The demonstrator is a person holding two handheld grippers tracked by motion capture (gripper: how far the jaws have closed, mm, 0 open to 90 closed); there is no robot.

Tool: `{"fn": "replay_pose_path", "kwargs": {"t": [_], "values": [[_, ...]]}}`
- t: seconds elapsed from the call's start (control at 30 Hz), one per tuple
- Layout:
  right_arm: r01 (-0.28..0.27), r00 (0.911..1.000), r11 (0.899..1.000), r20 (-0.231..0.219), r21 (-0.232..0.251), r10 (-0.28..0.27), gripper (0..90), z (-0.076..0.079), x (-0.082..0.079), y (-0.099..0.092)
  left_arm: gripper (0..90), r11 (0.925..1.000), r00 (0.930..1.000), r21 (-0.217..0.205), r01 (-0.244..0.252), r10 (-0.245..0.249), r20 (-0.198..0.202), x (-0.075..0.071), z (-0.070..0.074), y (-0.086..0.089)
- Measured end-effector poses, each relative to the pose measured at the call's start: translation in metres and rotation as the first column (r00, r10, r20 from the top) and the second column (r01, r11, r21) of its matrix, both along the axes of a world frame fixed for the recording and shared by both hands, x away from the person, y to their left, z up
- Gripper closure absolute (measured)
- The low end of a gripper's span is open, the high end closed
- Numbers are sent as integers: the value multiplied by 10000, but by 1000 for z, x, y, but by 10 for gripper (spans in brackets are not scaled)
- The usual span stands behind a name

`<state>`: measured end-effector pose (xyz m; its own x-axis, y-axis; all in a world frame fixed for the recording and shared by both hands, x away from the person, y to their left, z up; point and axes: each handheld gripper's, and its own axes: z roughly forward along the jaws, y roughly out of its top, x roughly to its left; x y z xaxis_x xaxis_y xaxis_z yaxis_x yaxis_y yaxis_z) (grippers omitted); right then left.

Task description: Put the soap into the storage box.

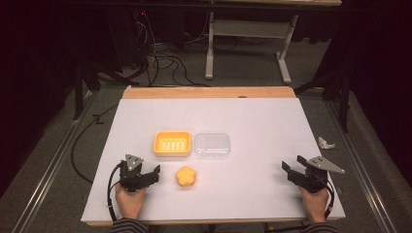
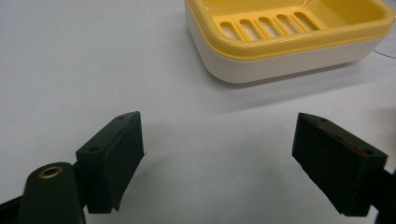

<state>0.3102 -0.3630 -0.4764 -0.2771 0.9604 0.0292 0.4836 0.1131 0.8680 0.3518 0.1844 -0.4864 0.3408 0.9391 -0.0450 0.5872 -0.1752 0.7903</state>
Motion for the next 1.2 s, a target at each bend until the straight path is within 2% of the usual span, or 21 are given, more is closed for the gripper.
{"fn": "replay_pose_path", "kwargs": {"t": [0.13, 0.33, 0.5, 0.6, 0.7, 0.8, 0.93, 1.07, 1.2], "values": [[63, 10000, 9999, -59, 98, -63, 320, 0, 0, -1, 168, 9998, 10000, -177, -24, 23, -47, 1, 0, 2], [100, 9998, 9999, -143, 76, -99, 322, 0, 1, -1, 168, 9998, 10000, -174, 16, -17, -29, 0, 0, 2], [70, 9998, 9999, -175, 99, -68, 322, 0, 2, -1, 175, 9988, 9995, -464, -125, 110, -304, 3, -1, 4], [141, 9998, 9998, -171, 155, -138, 323, 0, 1, -1, 176, 9989, 9999, -443, -123, 122, -31, 0, 0, 5], [139, 9997, 9998, -199, 156, -136, 323, 0, 2, -1, 174, 9981, 9998, -591, -169, 164, -89, 0, 0, 5], [135, 9997, 9998, -187, 128, -132, 324, 0, 2, -1, 179, 9971, 10000, -763, -24, 28, 52, 0, 0, 7], [206, 9996, 9996, -193, 168, -203, 324, 0, 1, -1, 183, 9969, 10000, -791, -2, 4, 28, 0, 1, 7], [199, 9997, 9997, -173, 159, -196, 323, 0, 1, -2, 185, 9984, 9998, -551, 147, -153, -112, 2, 2, 5], [232, 9996, 9996, -193, 168, -229, 323, 0, 1, -1, 186, 9977, 9997, -660, 155, -166, -167, 2, 2, 4]]}}
